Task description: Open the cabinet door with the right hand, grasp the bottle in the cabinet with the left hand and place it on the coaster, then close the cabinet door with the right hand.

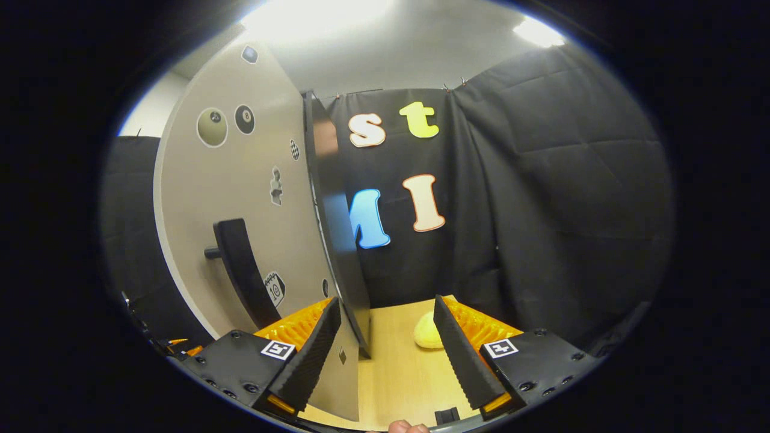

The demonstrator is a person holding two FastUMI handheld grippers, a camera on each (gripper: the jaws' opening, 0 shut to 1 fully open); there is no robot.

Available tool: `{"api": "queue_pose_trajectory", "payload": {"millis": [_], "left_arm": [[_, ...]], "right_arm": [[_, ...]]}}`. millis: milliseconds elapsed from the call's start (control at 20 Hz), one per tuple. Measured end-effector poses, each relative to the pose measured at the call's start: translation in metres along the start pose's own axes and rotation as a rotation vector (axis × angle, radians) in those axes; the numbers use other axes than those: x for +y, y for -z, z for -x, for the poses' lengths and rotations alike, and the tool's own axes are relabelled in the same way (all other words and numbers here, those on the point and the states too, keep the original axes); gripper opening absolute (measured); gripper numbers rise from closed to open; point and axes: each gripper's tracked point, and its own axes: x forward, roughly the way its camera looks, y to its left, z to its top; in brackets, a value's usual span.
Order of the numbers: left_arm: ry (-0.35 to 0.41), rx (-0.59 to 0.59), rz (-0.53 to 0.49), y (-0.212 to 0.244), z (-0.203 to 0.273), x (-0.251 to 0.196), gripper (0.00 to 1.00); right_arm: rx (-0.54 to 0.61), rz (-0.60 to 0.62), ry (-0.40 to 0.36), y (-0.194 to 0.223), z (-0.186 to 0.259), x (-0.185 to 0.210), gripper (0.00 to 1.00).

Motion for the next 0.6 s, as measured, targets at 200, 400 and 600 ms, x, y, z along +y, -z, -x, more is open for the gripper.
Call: {"api": "queue_pose_trajectory", "payload": {"millis": [200, 400, 600], "left_arm": [[-0.046, -0.011, 0.047, -0.034, 0.022, -0.014, 0.82], [-0.115, -0.017, 0.062, -0.062, 0.048, -0.021, 0.85], [-0.161, 0.003, 0.088, -0.081, 0.069, -0.032, 0.85]], "right_arm": [[-0.031, 0.013, -0.035, -0.014, -0.005, -0.006, 0.92], [-0.018, 0.048, -0.08, -0.016, -0.007, -0.005, 0.93], [-0.004, 0.07, -0.127, -0.014, -0.005, -0.007, 0.98]]}}
